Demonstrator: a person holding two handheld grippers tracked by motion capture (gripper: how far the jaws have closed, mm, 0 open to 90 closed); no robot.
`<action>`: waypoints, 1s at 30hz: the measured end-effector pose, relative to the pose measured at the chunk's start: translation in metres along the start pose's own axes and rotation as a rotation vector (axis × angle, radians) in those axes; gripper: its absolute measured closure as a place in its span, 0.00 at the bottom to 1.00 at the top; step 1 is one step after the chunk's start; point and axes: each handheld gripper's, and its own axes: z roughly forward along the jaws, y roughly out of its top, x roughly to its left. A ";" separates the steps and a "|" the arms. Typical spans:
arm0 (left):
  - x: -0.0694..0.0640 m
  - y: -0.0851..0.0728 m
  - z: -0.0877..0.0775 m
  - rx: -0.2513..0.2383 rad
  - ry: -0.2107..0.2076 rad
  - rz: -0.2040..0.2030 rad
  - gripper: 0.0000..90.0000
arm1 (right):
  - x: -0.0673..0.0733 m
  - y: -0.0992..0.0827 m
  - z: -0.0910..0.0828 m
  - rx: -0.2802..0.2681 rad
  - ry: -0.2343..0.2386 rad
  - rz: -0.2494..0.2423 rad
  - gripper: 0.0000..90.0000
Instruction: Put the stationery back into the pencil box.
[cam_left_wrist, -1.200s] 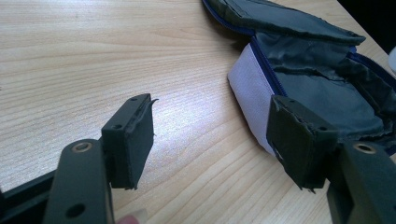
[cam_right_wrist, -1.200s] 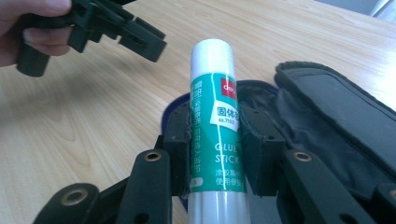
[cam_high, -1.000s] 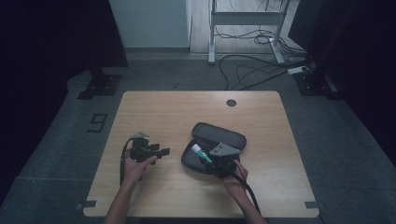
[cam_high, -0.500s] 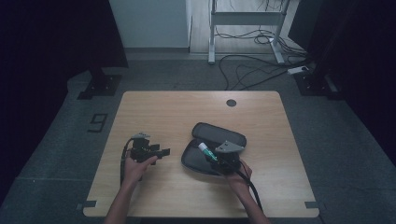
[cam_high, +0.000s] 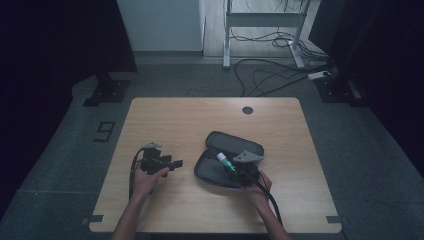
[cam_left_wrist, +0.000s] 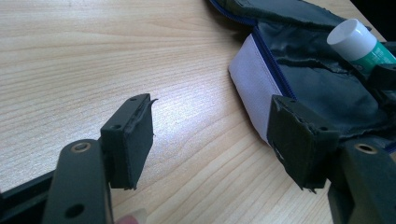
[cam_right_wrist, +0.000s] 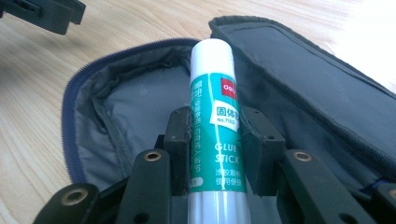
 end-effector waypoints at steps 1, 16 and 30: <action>0.000 0.000 0.000 0.002 0.000 0.001 0.36 | -0.001 -0.001 0.001 0.001 -0.002 0.002 0.72; 0.001 -0.001 0.002 0.012 -0.001 0.000 0.35 | -0.009 -0.005 0.005 0.017 -0.022 0.022 0.72; 0.001 -0.002 0.004 0.020 -0.001 -0.002 0.35 | -0.016 -0.011 0.011 0.062 -0.048 0.029 0.72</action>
